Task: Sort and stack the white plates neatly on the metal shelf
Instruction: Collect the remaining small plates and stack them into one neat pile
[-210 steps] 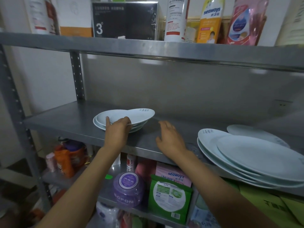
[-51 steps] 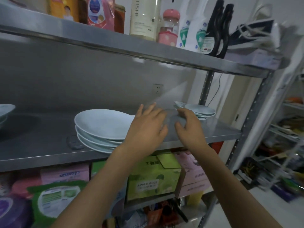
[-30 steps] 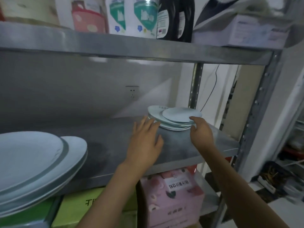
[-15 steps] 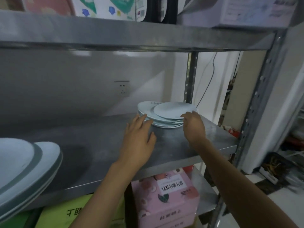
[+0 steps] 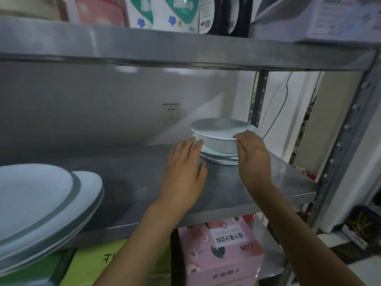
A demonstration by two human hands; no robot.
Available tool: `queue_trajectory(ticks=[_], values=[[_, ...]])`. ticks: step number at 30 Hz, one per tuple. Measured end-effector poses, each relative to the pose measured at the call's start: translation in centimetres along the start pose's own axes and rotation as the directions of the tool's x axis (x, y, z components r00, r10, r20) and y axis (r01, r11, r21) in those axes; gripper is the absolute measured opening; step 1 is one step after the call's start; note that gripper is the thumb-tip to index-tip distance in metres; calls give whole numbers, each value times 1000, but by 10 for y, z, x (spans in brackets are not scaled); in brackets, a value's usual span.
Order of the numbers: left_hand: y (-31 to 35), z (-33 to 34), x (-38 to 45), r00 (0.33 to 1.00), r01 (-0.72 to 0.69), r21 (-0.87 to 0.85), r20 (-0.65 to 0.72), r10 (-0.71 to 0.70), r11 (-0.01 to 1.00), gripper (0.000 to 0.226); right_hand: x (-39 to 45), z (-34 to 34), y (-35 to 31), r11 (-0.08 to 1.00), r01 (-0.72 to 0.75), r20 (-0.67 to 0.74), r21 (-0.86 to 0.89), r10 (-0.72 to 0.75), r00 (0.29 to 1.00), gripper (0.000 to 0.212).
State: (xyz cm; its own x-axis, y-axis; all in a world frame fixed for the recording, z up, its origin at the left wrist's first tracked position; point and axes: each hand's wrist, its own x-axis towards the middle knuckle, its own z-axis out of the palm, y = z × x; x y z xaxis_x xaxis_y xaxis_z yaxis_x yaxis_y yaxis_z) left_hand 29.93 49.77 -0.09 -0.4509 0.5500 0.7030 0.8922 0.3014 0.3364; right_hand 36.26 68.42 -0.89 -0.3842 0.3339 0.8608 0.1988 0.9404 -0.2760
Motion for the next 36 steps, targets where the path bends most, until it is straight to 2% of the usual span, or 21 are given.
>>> queue_trajectory(ticks=[2, 5, 12, 21, 27, 29, 32, 36], values=[[4, -18, 1, 998, -32, 126, -45, 38, 992, 56, 3, -5, -21, 998, 2, -22, 62, 0, 1000, 24], [5, -50, 2, 996, -15, 203, -85, 33, 979, 54, 6, -11, -59, 985, 48, -60, 164, -39, 997, 21], [-32, -129, -15, 994, 73, 253, -100, -49, 965, 47, -9, -2, -156, 928, 127, -67, 351, -110, 992, 22], [-95, -248, -77, 964, 129, 278, -260, -55, 952, 35, -22, 26, -300, 821, 169, -21, 545, -188, 982, 22], [-144, -326, -126, 918, 192, 352, -393, -41, 916, 12, -43, 41, -400, 723, 198, -13, 662, -253, 967, 22], [-162, -352, -145, 901, 209, 385, -433, -24, 899, 9, -50, 44, -434, 699, 181, 20, 692, -269, 963, 22], [-188, -382, -171, 862, 244, 412, -507, -2, 878, 10, -59, 48, -480, 699, 65, 164, 713, -256, 953, 32], [-230, -413, -203, 792, 352, 326, -603, -94, 877, 13, -78, 55, -526, 735, -37, 282, 677, -213, 935, 50]])
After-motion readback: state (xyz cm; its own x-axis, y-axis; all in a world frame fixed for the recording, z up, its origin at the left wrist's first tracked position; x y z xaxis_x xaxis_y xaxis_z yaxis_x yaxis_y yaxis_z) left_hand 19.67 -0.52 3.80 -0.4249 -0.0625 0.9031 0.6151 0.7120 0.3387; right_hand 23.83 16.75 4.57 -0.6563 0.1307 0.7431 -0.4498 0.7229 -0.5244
